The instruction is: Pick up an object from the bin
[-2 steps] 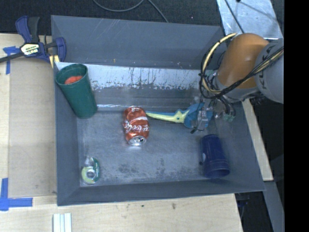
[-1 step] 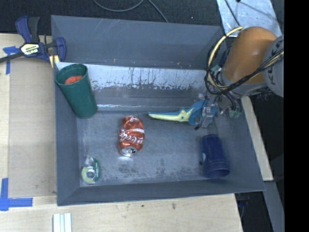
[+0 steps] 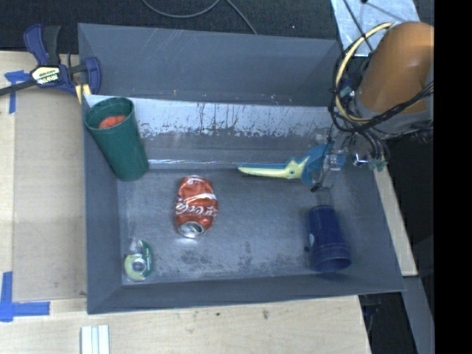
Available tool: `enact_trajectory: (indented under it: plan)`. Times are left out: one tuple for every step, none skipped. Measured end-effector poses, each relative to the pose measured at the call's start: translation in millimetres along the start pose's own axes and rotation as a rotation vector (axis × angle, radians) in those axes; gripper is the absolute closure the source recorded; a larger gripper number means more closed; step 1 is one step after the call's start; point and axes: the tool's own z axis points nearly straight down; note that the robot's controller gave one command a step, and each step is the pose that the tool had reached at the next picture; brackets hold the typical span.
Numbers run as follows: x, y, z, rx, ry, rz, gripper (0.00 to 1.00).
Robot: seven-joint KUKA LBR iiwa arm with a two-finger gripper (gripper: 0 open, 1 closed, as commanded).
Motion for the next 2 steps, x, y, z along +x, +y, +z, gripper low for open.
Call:
enact_trajectory:
  plan:
    - [-3.8, 4.9, -69.4, 0.001, -0.007, 0.009, 1.0]
    - [-5.0, -1.1, -129.7, 0.0, -0.006, 0.018, 1.0]
